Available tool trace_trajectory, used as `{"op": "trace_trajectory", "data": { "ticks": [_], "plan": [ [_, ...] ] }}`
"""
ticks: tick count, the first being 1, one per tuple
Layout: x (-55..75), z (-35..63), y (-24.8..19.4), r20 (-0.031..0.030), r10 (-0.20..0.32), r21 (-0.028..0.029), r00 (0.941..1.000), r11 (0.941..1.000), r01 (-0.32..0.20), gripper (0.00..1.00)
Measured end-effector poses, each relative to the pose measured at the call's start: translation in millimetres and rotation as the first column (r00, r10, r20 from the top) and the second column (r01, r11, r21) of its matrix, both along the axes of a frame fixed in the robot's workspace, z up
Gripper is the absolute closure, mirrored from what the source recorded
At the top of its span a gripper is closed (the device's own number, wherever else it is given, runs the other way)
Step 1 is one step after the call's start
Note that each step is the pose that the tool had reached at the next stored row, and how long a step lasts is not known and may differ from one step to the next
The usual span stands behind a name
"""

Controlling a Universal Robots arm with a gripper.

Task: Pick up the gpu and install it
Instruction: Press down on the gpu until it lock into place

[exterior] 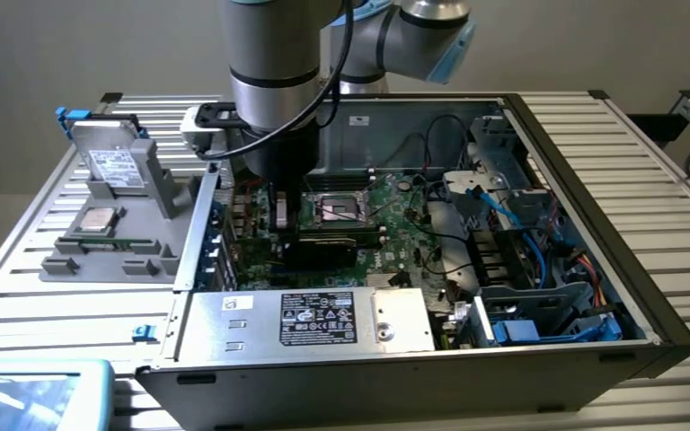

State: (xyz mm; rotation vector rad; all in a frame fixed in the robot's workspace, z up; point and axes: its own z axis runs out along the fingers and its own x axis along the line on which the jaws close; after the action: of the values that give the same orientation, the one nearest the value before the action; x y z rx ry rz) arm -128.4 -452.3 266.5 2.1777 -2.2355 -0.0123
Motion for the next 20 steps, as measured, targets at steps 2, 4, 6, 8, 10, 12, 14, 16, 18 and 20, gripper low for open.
{"op": "trace_trajectory", "data": {
  "ticks": [2,4,6,8,10,12,14,16,18,20],
  "plan": [
    [-0.1,1.0,0.0,-0.0002,0.000,0.0009,1.0000,1.0000,0.000,0.88],
    [1.7,9.6,0.0,-0.0009,0.000,0.0007,1.0000,1.0000,0.000,0.88],
    [5.8,18.1,-0.3,-0.0033,0.000,0.0006,1.0000,1.0000,0.000,0.88],
    [13.2,19.9,-1.1,-0.0048,0.000,0.0010,1.0000,1.0000,0.000,0.88],
    [22.2,20.0,-2.0,-0.0050,0.000,0.0012,1.0000,1.0000,0.000,0.88],
    [29.8,19.0,-2.6,-0.0049,0.000,0.0013,1.0000,1.0000,0.000,0.88],
    [31.3,16.1,-2.6,-0.0051,0.000,0.0018,1.0000,1.0000,0.000,0.88],
    [31.3,12.6,-2.6,-0.0050,0.000,0.0064,1.0000,1.0000,0.000,0.88],
    [31.3,9.9,-2.7,-0.0051,0.000,0.0129,1.0000,0.9999,0.000,0.88],
    [30.6,8.2,-2.6,-0.0053,0.000,0.0214,1.0000,0.9998,0.000,0.88]
  ]
}}
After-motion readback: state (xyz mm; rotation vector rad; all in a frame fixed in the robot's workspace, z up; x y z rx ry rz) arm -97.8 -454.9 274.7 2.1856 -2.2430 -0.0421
